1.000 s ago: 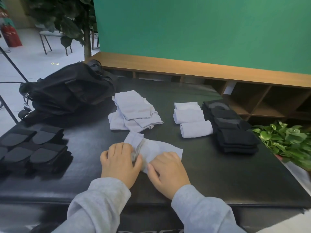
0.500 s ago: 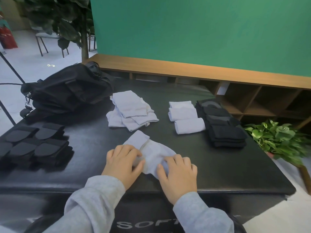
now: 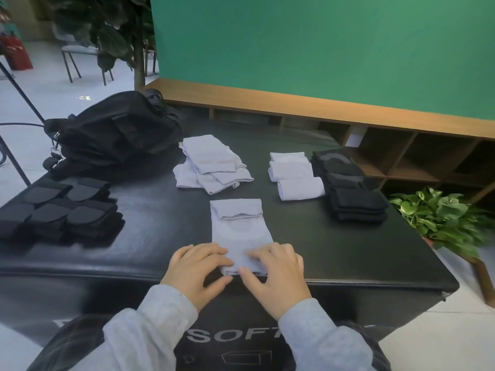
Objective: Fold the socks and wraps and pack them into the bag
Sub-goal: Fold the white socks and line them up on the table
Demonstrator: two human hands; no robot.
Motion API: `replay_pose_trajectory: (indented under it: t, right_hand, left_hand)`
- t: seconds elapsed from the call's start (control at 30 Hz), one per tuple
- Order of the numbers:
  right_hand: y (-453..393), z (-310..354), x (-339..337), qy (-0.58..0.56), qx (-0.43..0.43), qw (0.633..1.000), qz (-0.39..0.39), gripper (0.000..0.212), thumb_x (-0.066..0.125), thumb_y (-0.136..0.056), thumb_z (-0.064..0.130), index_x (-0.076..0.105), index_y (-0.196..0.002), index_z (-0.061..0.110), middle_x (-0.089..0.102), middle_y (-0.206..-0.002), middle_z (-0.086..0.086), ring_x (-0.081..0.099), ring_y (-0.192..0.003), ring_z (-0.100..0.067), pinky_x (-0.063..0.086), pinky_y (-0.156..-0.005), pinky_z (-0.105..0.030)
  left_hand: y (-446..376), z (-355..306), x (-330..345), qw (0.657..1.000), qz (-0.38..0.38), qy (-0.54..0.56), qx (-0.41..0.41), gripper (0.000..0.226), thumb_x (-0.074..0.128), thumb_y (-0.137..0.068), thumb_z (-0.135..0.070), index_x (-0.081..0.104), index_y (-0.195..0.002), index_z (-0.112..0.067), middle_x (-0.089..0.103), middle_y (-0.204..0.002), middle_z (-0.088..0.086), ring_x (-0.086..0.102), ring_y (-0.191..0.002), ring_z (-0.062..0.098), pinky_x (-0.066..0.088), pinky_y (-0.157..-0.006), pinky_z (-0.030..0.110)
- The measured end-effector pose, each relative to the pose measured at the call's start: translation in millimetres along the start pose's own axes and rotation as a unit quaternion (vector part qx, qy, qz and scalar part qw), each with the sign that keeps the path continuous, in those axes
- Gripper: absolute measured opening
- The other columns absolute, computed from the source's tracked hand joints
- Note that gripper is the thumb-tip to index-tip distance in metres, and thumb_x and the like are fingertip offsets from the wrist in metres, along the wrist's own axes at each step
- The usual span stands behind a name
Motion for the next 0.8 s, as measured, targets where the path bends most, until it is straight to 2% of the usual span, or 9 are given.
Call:
replay_pose_trajectory:
  t: [0.1,0.17,0.23,0.27,0.33,0.43,0.53,0.7,0.8]
  right_hand:
    - [2.7,-7.9,2.6,-0.023,-0.035,0.999,0.016,0.08,0.026,-0.063,0.077,0.052,-0.125,0.033,0.036,-0.124,0.023,0.024,-0.121,0.0,0.01,-0.096,-0.017]
    - [3.2,-15.5,5.0,-0.042,-0.027,0.999,-0.009,0.065,0.044,-0.072,0.068,0.054,-0.123,0.03,0.042,-0.13,0.02,0.029,-0.126,-0.002,0.015,-0.101,-0.019]
    - [3.7,-22.2,2.1,-0.079,-0.011,0.995,-0.062,0.034,0.065,-0.082,0.04,0.062,-0.113,0.025,0.055,-0.12,0.017,0.045,-0.117,-0.007,0.028,-0.1,-0.022]
    - [3.3,-22.1,-0.3,-0.081,-0.006,0.994,-0.071,0.023,0.066,-0.085,0.03,0.064,-0.107,0.025,0.058,-0.111,0.019,0.048,-0.11,-0.006,0.03,-0.097,-0.018]
    - [0.8,-20.0,-3.7,-0.067,0.0,0.996,-0.055,0.013,0.058,-0.091,0.03,0.064,-0.102,0.027,0.054,-0.096,0.024,0.045,-0.099,-0.001,0.027,-0.087,-0.012]
    - [-6.4,-19.3,-7.2,-0.088,0.033,0.995,-0.032,0.018,0.049,-0.094,0.034,0.063,-0.1,0.024,0.047,-0.085,0.026,0.045,-0.098,-0.007,0.036,-0.089,-0.024]
    - [-11.0,-17.9,-7.3,-0.107,0.068,0.992,-0.022,0.015,0.047,-0.095,0.036,0.056,-0.09,0.026,0.041,-0.077,0.027,0.047,-0.094,-0.009,0.039,-0.089,-0.027]
    - [-19.9,-18.5,-6.5,-0.1,0.099,0.989,-0.049,0.04,0.038,-0.092,0.046,0.052,-0.077,0.012,0.052,-0.072,0.007,0.048,-0.079,-0.016,0.043,-0.075,-0.033]
    - [-25.9,-19.0,-5.5,-0.069,0.121,0.989,-0.045,0.044,0.034,-0.092,0.049,0.046,-0.07,0.013,0.048,-0.068,0.004,0.047,-0.073,-0.017,0.041,-0.069,-0.032]
  left_hand:
    - [-0.2,0.6,-5.2,0.999,-0.02,0.026,-0.017,0.016,0.047,-0.08,-0.044,0.055,-0.093,-0.039,0.066,-0.1,-0.018,0.05,-0.103,-0.002,0.03,-0.09,0.024]
    - [-1.5,3.3,-10.0,0.998,-0.02,0.049,-0.036,0.018,0.045,-0.083,-0.044,0.059,-0.092,-0.036,0.068,-0.094,-0.017,0.055,-0.097,0.003,0.037,-0.087,0.026]
    - [-3.6,6.3,-14.9,0.993,-0.003,0.083,-0.084,0.022,0.044,-0.085,-0.046,0.062,-0.089,-0.035,0.065,-0.085,-0.017,0.058,-0.085,0.008,0.044,-0.079,0.029]
    - [-4.6,7.7,-16.0,0.989,0.009,0.097,-0.109,0.017,0.046,-0.087,-0.045,0.06,-0.086,-0.035,0.063,-0.081,-0.017,0.057,-0.081,0.011,0.045,-0.075,0.029]
    - [-5.8,9.3,-16.2,0.985,0.018,0.108,-0.137,0.007,0.047,-0.088,-0.042,0.053,-0.084,-0.042,0.059,-0.078,-0.016,0.055,-0.079,0.015,0.045,-0.071,0.03]
    - [-7.9,13.8,-13.7,0.979,0.014,0.117,-0.169,0.015,0.039,-0.082,-0.059,0.047,-0.087,-0.048,0.062,-0.086,-0.015,0.056,-0.09,0.018,0.048,-0.078,0.035]
    - [-10.3,19.9,-8.6,0.967,0.012,0.142,-0.209,0.028,0.039,-0.073,-0.07,0.047,-0.09,-0.051,0.064,-0.092,-0.014,0.056,-0.1,0.018,0.048,-0.087,0.041]
    - [-17.9,20.0,-7.3,0.958,0.009,0.14,-0.252,0.026,0.036,-0.076,-0.063,0.05,-0.086,-0.043,0.062,-0.088,-0.012,0.054,-0.094,0.018,0.049,-0.082,0.039]
    - [-23.9,19.2,-6.0,0.954,0.028,0.098,-0.281,0.027,0.034,-0.082,-0.06,0.05,-0.081,-0.037,0.059,-0.083,-0.011,0.052,-0.088,0.017,0.045,-0.079,0.032]
Point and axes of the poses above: each hand's wrist, its own y-axis away from the middle knuckle, its own x-axis out of the palm, z = x × y, the point moved 4 cm from there along -y, towards the middle knuckle
